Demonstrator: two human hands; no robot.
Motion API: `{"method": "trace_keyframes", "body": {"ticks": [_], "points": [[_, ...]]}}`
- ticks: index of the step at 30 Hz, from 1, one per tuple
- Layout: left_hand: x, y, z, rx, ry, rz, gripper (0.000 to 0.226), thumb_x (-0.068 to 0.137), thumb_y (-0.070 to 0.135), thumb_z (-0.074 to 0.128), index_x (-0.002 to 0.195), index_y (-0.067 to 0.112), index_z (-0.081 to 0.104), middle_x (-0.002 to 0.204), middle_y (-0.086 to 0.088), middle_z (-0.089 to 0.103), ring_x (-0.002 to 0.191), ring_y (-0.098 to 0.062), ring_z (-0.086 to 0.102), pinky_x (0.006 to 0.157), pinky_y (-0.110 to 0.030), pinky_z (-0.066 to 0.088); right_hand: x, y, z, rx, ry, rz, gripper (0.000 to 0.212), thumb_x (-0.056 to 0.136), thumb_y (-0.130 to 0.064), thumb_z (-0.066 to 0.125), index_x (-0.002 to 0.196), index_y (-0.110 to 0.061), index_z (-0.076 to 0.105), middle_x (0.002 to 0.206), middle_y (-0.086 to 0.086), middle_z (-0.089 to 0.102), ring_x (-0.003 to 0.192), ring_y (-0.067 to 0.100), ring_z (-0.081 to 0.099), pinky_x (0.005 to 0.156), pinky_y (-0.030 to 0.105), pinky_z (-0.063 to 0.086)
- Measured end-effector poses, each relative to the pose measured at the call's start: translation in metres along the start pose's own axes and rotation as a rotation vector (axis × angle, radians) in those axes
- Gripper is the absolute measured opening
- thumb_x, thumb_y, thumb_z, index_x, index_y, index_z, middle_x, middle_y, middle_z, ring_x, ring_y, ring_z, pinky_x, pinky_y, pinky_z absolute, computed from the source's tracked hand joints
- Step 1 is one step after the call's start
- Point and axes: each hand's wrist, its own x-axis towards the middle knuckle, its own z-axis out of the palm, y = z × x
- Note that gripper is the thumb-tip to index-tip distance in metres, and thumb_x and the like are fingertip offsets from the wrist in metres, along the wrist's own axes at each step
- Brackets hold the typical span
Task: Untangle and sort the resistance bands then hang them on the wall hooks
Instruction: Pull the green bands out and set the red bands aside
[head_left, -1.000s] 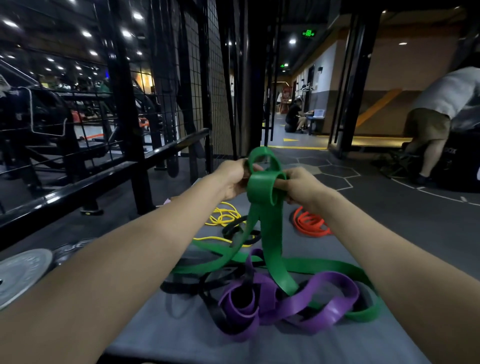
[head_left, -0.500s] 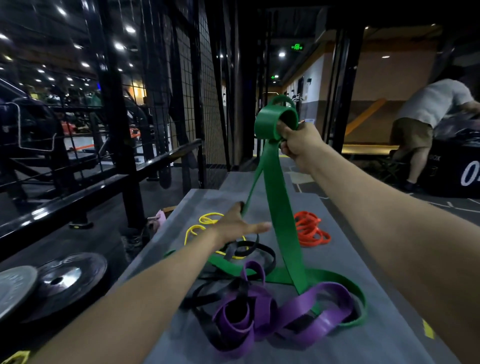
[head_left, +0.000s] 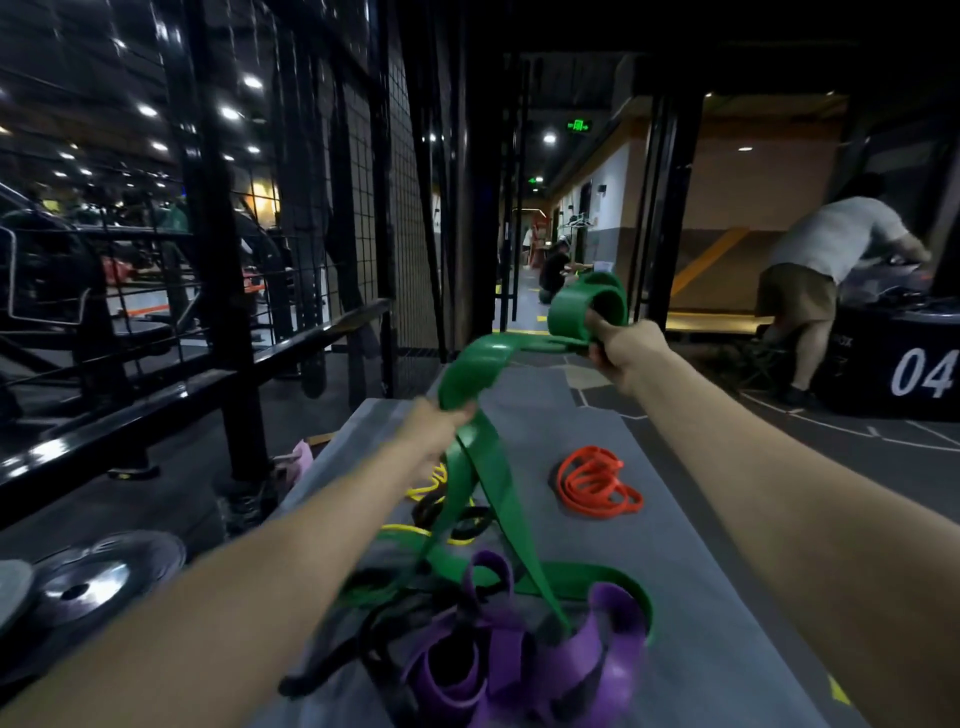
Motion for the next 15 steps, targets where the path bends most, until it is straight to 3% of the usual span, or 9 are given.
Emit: {"method": "trace_keyframes", "body": {"ticks": [2, 5, 9, 11, 13, 15], "points": [[0.007, 0.036, -0.014, 0.022, 0.015, 0.077, 0.008, 0.087, 0.006, 0.060, 0.081, 0.001, 0.061, 0.070, -0.009, 0.066, 0.063, -0.021, 0.061, 0.074, -0.037, 0.051, 0.002, 0.013, -0.005, 0.010, 0.004, 0.059, 0.026, 0.086, -0.019, 0.065, 0.071, -0.009, 0.046, 0.066, 0.006, 0.049, 0.021, 0.002, 0.041, 0.027, 0.010, 0.035], [0.012, 0.092, -0.024, 0.045, 0.041, 0.143, 0.020, 0.092, 0.003, 0.051, 0.074, 0.009, 0.058, 0.078, -0.012, 0.062, 0.066, -0.023, 0.059, 0.070, -0.036, 0.051, -0.002, 0.025, -0.005, -0.100, -0.058, 0.148, 0.014, 0.090, -0.014, 0.059, 0.086, -0.007, 0.048, 0.063, 0.009, 0.051, 0.020, 0.003, 0.040, 0.027, 0.010, 0.033], [0.009, 0.145, -0.011, -0.078, 0.067, 0.140, 0.021, 0.094, 0.005, 0.048, 0.074, 0.005, 0.055, 0.076, -0.011, 0.060, 0.068, -0.022, 0.060, 0.064, -0.034, 0.053, -0.019, 0.030, 0.011, -0.091, -0.261, 0.273, 0.016, 0.095, -0.012, 0.049, 0.079, -0.008, 0.046, 0.057, 0.011, 0.061, 0.022, 0.003, 0.039, 0.028, 0.010, 0.032], [0.004, 0.158, 0.000, -0.175, 0.070, 0.107, 0.021, 0.094, 0.004, 0.047, 0.075, 0.005, 0.054, 0.077, -0.012, 0.059, 0.070, -0.024, 0.059, 0.067, -0.039, 0.053, -0.027, 0.031, 0.021, -0.072, -0.335, 0.282, 0.017, 0.095, -0.013, 0.048, 0.079, -0.008, 0.049, 0.053, 0.008, 0.063, 0.031, 0.006, 0.051, 0.037, 0.016, 0.042], [0.002, 0.163, 0.006, -0.249, 0.089, 0.083, 0.018, 0.094, 0.004, 0.046, 0.078, 0.006, 0.054, 0.079, -0.010, 0.056, 0.071, -0.022, 0.057, 0.069, -0.038, 0.053, -0.032, 0.034, 0.025, -0.114, -0.386, 0.282, 0.020, 0.096, -0.021, 0.046, 0.079, -0.012, 0.052, 0.052, 0.002, 0.065, 0.053, 0.010, 0.059, 0.057, 0.024, 0.042], [0.000, 0.163, 0.010, -0.316, 0.119, 0.061, 0.012, 0.095, 0.005, 0.045, 0.089, 0.003, 0.055, 0.079, -0.009, 0.053, 0.070, -0.021, 0.054, 0.074, -0.037, 0.051, -0.037, 0.037, 0.025, -0.122, -0.414, 0.284, 0.023, 0.097, -0.029, 0.042, 0.085, -0.014, 0.056, 0.075, 0.003, 0.068, 0.071, 0.013, 0.058, 0.067, 0.026, 0.033]]}}
